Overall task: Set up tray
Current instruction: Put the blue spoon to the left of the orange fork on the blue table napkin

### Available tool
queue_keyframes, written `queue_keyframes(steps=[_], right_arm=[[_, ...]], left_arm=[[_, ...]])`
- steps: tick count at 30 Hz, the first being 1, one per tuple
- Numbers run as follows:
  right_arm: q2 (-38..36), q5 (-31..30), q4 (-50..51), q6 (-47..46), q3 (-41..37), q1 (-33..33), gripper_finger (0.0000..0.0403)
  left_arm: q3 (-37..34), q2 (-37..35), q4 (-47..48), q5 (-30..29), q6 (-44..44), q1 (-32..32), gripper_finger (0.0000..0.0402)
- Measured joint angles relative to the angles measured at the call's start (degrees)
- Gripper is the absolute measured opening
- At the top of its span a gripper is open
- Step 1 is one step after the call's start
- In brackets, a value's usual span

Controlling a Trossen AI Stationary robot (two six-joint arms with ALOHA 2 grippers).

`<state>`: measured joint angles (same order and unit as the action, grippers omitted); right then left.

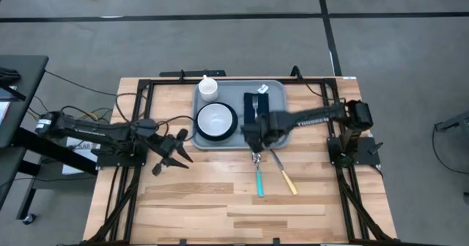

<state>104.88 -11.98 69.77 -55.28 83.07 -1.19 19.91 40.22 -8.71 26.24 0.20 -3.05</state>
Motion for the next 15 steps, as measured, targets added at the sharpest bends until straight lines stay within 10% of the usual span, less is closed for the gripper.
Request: queue_keyframes(steps=[15], right_arm=[[2.6,2.9,-18.2,-17.1,0.1,-15.7,0.0066]], left_arm=[[-7.1,13.5,-16.4,-7.3,-3.4,-3.3,0.0103]])
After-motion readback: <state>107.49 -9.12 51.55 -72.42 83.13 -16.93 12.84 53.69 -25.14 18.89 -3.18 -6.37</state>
